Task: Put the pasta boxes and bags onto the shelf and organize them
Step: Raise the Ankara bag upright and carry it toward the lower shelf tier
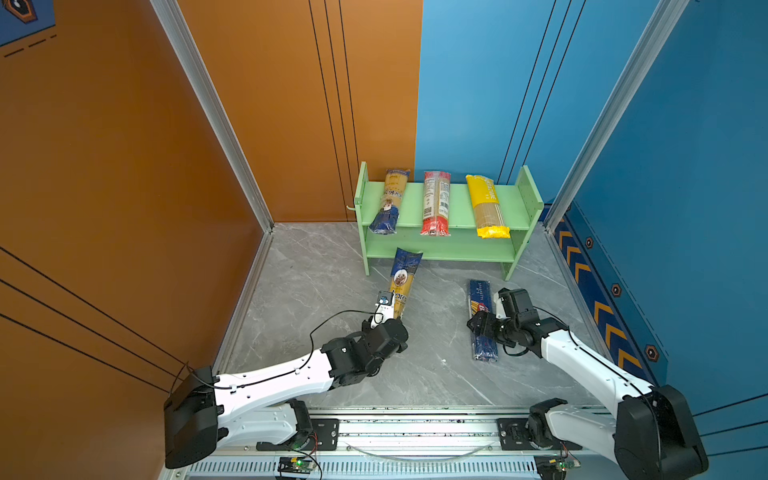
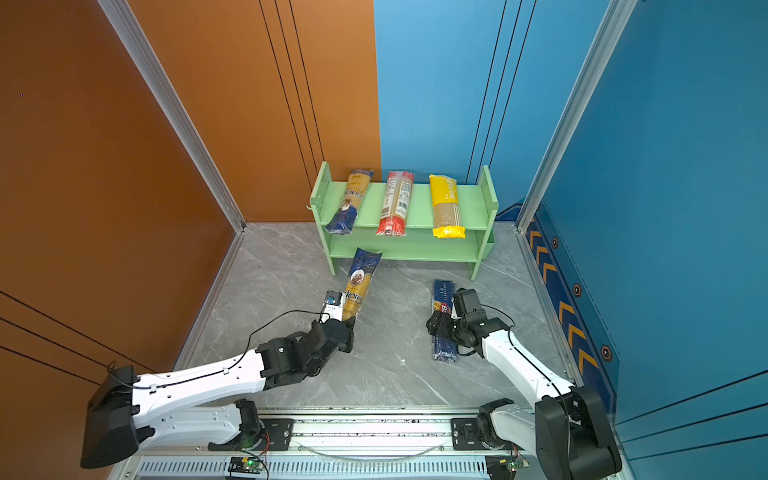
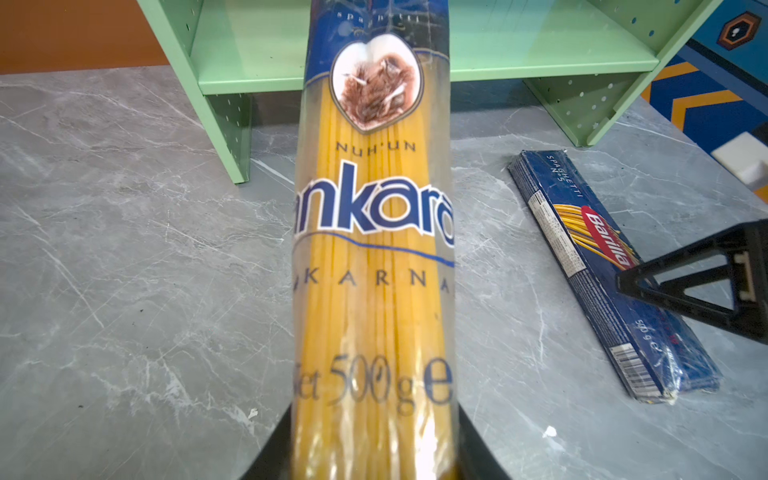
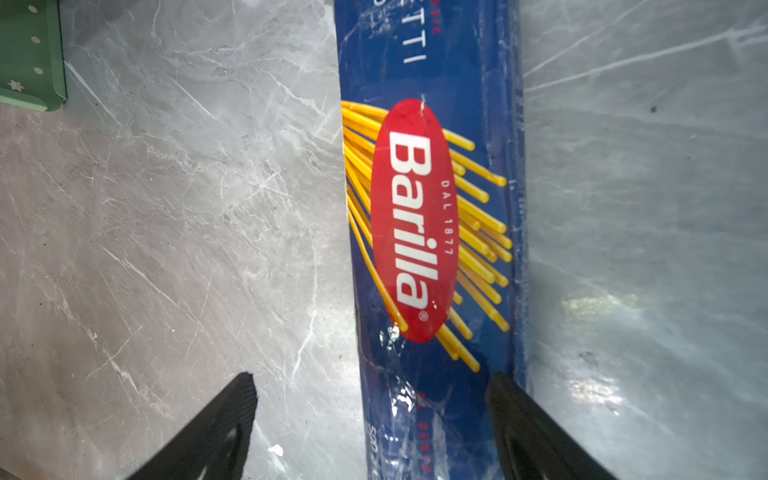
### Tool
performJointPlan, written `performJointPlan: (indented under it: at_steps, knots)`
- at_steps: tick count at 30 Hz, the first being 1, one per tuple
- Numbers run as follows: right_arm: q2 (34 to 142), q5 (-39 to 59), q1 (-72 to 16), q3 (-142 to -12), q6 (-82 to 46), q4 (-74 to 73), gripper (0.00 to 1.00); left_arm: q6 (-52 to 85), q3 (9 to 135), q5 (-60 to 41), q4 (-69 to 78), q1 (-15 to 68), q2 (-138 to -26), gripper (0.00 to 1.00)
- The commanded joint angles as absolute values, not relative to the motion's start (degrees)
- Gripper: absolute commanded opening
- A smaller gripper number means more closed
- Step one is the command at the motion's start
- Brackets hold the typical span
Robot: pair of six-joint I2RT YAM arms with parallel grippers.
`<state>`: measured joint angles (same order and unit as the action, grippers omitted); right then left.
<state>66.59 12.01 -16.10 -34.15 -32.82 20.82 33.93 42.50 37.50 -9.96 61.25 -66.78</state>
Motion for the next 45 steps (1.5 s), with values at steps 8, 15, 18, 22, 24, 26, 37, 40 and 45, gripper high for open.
performJointPlan:
  at_steps: [8,15,18,22,24,26,37,40,45]
  knots:
    - [64.7,12.7,-16.2,-32.2,-32.2,19.5,0.84,33.0,50.5,43.0,0.1,57.8,-71.1,0.0]
    - [64.9,12.8,-16.2,-31.8,-32.5,18.7,0.84,30.8,52.4,42.3,3.9,55.4,-75.1,0.0]
    - [64.9,12.9,-16.2,-31.4,-32.5,18.5,0.84,30.7,53.2,42.0,4.7,54.4,-76.8,0.0]
    - [64.9,12.9,-16.2,-31.1,-32.4,18.3,0.84,30.2,53.9,40.1,6.3,53.2,-78.7,0.0]
    - [64.9,12.9,-16.2,-31.0,-32.4,18.2,0.84,29.9,54.9,39.5,6.7,52.6,-79.6,0.0]
    - [65.0,12.9,-16.2,-30.9,-32.4,18.0,0.84,29.3,56.2,39.5,6.5,52.2,-80.8,0.0]
    - [64.8,13.1,-16.1,-31.0,-32.0,18.2,0.84,29.4,62.5,37.0,7.4,48.9,-87.3,0.0]
    - [64.6,13.2,-16.1,-31.2,-32.0,18.5,0.84,29.4,63.9,36.2,7.7,47.9,-89.1,0.0]
    - [63.9,13.1,-16.0,-31.5,-32.1,19.1,0.84,29.4,66.3,35.6,8.3,46.8,-91.7,0.0]
